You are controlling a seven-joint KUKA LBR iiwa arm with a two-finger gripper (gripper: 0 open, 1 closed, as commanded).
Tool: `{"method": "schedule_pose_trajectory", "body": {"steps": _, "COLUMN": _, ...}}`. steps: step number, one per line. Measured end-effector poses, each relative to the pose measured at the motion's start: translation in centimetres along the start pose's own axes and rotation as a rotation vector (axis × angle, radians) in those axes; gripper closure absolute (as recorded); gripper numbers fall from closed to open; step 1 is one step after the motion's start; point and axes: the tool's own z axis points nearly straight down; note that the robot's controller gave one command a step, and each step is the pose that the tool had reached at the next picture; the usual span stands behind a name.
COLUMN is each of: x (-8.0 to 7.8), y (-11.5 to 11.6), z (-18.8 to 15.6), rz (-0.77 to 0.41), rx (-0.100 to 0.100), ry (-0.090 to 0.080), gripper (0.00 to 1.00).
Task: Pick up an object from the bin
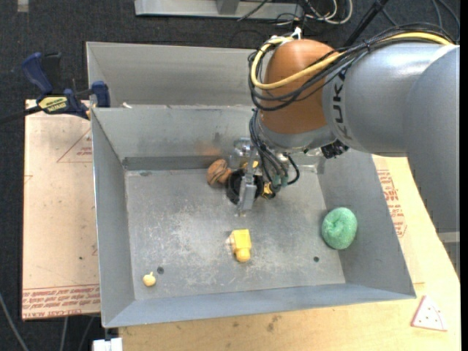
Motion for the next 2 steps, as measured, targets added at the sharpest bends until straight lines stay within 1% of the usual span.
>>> {"method": "schedule_pose_trajectory", "body": {"steps": 1, "x": -1.4, "y": -1.3, "z": 1.4, "rz": -0.163, "rx": 0.000, "ry": 0.000, "gripper": 0.00}}
{"method": "schedule_pose_trajectory", "body": {"steps": 2, "x": -3.8, "y": -3.2, "z": 5.8, "rz": -0.174, "rx": -0.004, "ry": -0.011, "gripper": 1.00}}
